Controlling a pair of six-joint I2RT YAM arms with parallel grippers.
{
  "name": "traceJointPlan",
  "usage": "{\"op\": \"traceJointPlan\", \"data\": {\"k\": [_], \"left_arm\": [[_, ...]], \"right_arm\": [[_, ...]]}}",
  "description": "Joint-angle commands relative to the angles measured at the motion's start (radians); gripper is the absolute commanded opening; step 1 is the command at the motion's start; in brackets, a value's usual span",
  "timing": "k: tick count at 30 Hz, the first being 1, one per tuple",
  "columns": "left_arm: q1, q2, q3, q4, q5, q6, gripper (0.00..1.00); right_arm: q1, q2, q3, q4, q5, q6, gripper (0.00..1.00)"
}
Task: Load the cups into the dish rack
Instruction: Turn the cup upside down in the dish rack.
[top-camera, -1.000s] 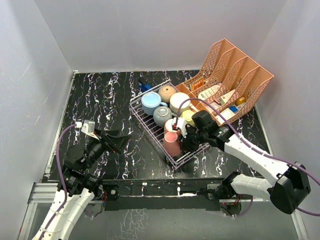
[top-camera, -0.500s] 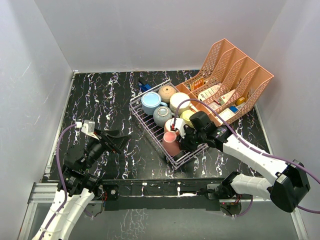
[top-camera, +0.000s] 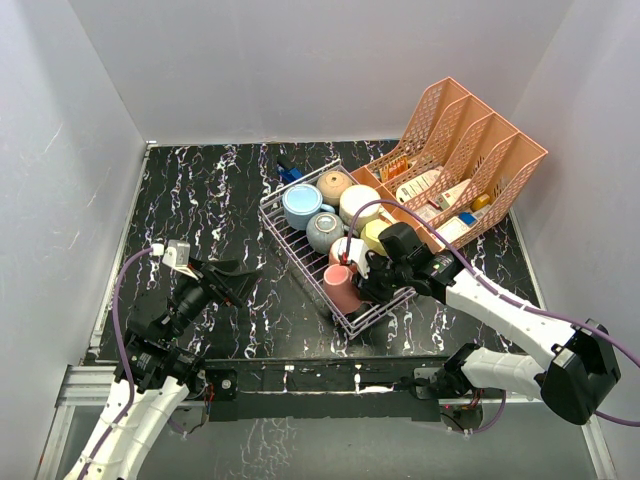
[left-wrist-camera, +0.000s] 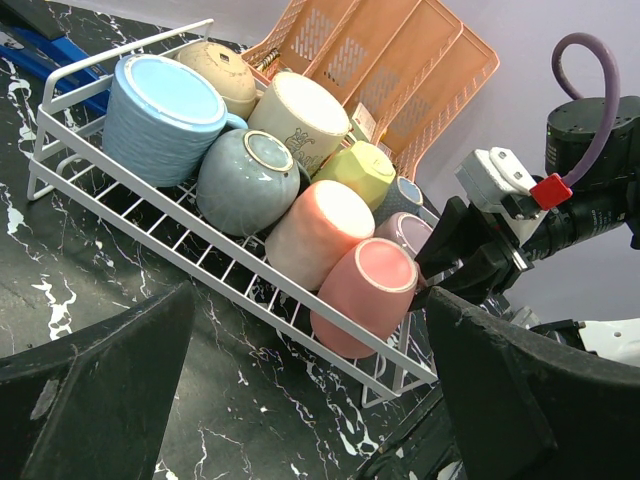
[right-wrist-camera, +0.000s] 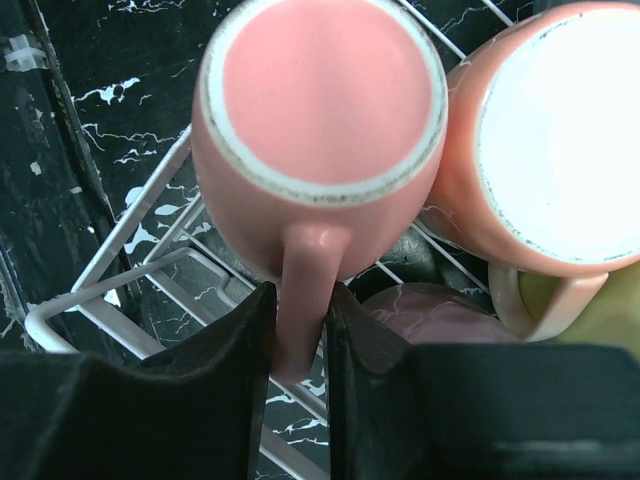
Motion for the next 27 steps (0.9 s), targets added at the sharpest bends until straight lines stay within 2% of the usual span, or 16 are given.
{"op": "traceJointPlan", "data": {"k": [1,20,27], "left_arm": [[0.005,-0.001,0.004,0.013,0.016,0.006,0.96],[0.005,0.047,0.026,0.053,0.04,-0.01,0.96],[0.005,0.092,0.031,0.118,0.082,-0.055,0.94]], "right_arm": [[0.017,-0.01,-0.007,-0.009,-0.064,-0.03,0.29],[0.017,-0.105,0.101,-0.182,-0.189,-0.155,0.53],[0.017,-0.114,0.197,-0.214,-0.256,-0.229,0.54]]}}
